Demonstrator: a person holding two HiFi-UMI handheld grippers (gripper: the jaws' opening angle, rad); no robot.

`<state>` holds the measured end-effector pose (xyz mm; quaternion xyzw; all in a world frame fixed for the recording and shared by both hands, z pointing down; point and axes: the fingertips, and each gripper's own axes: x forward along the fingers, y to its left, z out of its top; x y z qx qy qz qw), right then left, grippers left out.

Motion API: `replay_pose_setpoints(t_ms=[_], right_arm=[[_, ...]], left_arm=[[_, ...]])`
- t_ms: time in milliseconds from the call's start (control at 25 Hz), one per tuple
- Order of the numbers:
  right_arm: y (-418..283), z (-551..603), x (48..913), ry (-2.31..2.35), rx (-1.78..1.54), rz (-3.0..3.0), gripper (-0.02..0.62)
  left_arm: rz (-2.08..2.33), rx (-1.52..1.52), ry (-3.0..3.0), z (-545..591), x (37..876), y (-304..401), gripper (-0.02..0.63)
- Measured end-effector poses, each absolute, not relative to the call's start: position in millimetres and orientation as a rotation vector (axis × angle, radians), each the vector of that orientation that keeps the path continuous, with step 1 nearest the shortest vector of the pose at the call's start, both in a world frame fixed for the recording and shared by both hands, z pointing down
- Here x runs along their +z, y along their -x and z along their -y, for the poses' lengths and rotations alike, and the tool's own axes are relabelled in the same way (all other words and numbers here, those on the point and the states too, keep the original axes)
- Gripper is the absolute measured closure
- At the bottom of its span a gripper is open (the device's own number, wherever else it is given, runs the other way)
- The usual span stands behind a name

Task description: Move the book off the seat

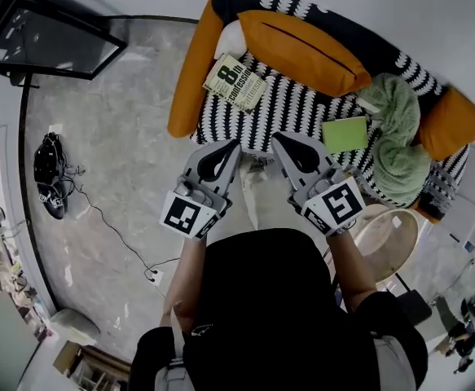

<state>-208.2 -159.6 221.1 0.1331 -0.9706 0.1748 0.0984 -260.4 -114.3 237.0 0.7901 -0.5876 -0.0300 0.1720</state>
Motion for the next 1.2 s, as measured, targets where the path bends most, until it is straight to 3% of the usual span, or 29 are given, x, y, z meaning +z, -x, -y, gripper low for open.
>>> replay_pose_setpoints(t_ms=[1200], right_arm=[[296.3,188.7,472.3,-0.395,0.627,2.665,0.58]], left_arm=[[1.559,-0.024,-1.947,179.1,592.3,367.7,0.595]])
